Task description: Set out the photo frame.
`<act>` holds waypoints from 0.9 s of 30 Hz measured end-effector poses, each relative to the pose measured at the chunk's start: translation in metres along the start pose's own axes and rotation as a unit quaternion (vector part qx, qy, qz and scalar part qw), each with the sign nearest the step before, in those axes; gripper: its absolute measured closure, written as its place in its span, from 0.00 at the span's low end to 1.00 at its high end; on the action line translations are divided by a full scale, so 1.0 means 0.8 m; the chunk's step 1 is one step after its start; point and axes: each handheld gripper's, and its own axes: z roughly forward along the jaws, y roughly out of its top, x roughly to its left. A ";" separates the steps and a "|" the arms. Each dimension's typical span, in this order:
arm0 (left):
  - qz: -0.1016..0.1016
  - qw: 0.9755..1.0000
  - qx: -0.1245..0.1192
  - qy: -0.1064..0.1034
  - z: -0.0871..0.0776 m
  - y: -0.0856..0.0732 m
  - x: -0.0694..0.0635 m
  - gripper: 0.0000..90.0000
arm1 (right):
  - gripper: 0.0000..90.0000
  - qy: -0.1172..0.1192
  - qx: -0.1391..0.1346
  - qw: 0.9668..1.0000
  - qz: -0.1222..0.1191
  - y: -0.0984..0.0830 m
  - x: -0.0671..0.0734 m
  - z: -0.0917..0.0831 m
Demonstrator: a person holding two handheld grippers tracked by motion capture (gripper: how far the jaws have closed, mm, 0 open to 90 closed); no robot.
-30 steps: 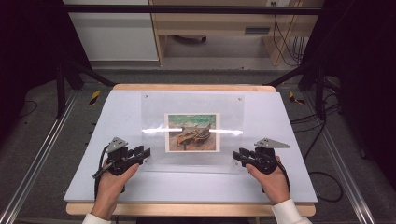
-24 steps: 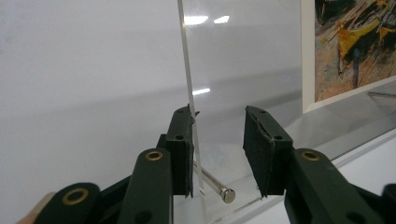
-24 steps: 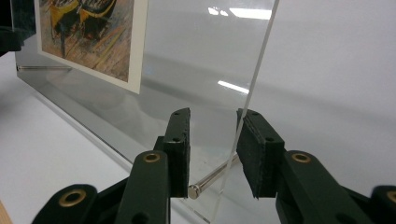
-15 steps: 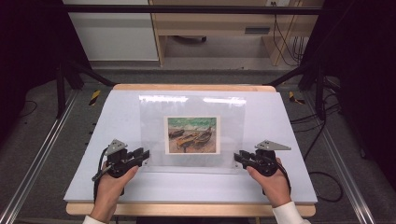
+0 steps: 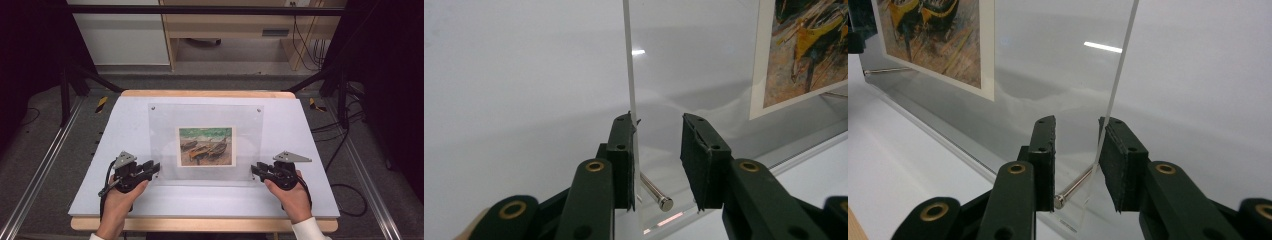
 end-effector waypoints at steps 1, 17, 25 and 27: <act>0.000 1.000 0.000 0.001 0.000 0.000 0.000 0.74 | 0.76 0.000 0.000 1.000 -0.001 0.000 0.000 0.000; 0.002 1.000 0.001 0.005 -0.001 -0.002 -0.003 0.74 | 0.76 -0.007 0.002 1.000 -0.003 -0.001 0.003 -0.001; 0.010 1.000 0.007 0.007 -0.004 -0.004 -0.004 0.73 | 0.76 -0.008 0.003 1.000 -0.009 -0.004 0.005 -0.002; 0.010 1.000 0.008 0.006 -0.004 -0.005 -0.004 0.73 | 0.76 -0.009 0.004 1.000 -0.009 -0.005 0.006 -0.003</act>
